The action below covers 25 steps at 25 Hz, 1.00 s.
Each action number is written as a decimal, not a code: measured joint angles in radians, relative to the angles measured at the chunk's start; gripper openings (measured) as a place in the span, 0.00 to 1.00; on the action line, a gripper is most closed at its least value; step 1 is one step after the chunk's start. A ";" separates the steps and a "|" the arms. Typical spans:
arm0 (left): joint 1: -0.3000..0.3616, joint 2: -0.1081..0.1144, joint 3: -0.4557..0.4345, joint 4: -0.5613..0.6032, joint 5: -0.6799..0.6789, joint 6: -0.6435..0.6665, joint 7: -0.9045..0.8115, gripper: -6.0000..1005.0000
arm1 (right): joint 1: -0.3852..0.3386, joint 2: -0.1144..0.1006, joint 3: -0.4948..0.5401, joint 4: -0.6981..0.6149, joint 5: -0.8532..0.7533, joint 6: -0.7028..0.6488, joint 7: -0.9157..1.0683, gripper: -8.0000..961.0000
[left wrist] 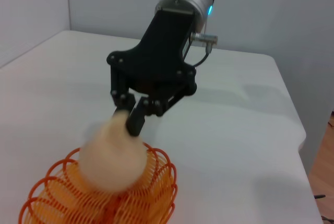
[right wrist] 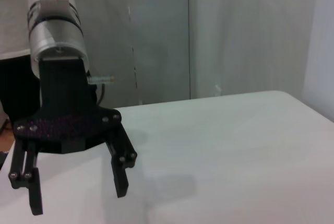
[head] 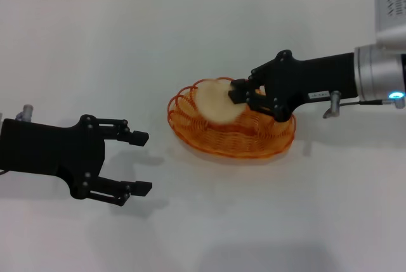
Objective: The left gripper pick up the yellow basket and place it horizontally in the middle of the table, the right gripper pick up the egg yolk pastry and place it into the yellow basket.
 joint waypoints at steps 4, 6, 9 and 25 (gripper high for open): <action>-0.002 -0.004 0.002 0.000 0.001 0.000 -0.001 0.81 | 0.005 0.000 -0.022 0.032 0.009 0.026 0.002 0.12; -0.005 -0.006 0.003 0.000 0.002 0.000 -0.001 0.81 | 0.006 0.000 -0.022 0.043 0.009 0.026 0.003 0.17; -0.006 -0.008 0.003 0.000 0.002 0.000 -0.001 0.81 | 0.002 -0.001 -0.021 0.046 0.011 0.027 0.003 0.25; -0.002 0.001 -0.013 0.000 -0.006 -0.008 -0.003 0.81 | -0.096 -0.050 0.371 0.144 0.003 -0.412 -0.225 0.85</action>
